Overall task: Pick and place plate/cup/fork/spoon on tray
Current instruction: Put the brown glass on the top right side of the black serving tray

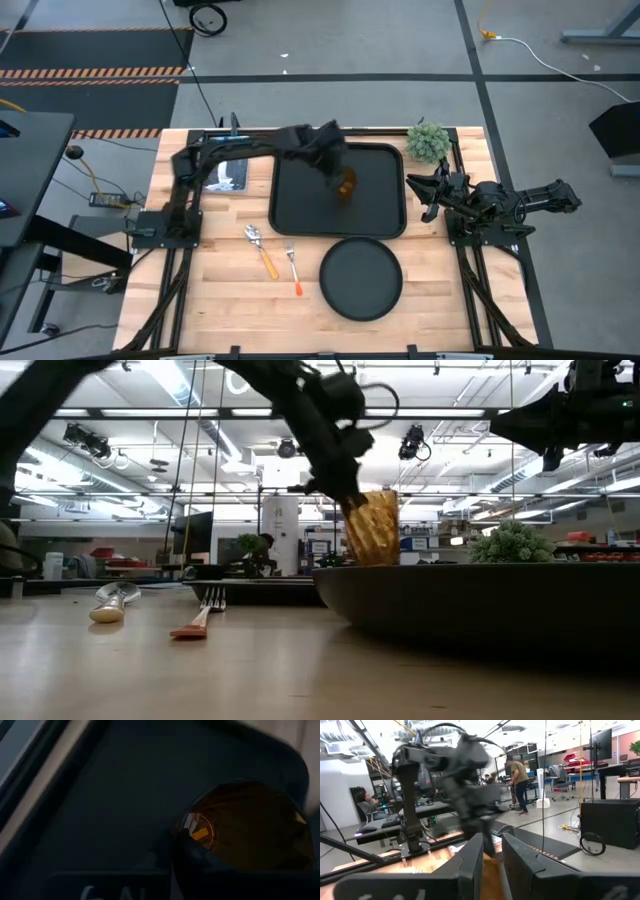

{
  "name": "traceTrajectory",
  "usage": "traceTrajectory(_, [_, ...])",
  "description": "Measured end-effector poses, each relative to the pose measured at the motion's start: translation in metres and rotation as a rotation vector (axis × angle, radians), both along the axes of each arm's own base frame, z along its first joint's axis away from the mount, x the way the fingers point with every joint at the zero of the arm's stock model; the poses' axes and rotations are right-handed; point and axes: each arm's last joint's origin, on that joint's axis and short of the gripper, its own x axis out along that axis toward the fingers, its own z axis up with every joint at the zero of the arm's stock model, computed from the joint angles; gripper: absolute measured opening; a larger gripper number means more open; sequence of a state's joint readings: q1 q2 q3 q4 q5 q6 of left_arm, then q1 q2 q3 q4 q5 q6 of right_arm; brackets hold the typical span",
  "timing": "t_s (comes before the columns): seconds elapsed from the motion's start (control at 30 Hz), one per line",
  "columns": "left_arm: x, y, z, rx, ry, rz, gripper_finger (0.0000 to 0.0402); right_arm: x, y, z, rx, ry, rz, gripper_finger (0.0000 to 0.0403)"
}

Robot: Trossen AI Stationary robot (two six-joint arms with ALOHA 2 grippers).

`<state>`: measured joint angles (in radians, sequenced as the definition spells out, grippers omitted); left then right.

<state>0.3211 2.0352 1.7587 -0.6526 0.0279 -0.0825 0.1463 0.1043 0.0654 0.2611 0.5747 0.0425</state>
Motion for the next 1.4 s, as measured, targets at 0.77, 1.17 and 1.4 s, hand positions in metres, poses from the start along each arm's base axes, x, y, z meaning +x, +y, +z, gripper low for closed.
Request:
traceTrajectory(0.77, [0.063, 0.079, -0.033, 0.121, -0.2, 0.006, 0.0016, 0.0, 0.0, 0.0, 0.0, 0.001, 0.0, 0.0078])
traceTrajectory(1.17, [0.062, 0.076, -0.039, 0.163, -0.151, -0.045, 0.0042, 0.0, 0.0, 0.0, 0.0, 0.001, 0.0, 0.0078])
traceTrajectory(1.4, [0.061, 0.076, -0.038, 0.162, -0.15, -0.046, 0.0057, 0.0, 0.0, 0.0, 0.0, 0.001, 0.0, 0.0078])
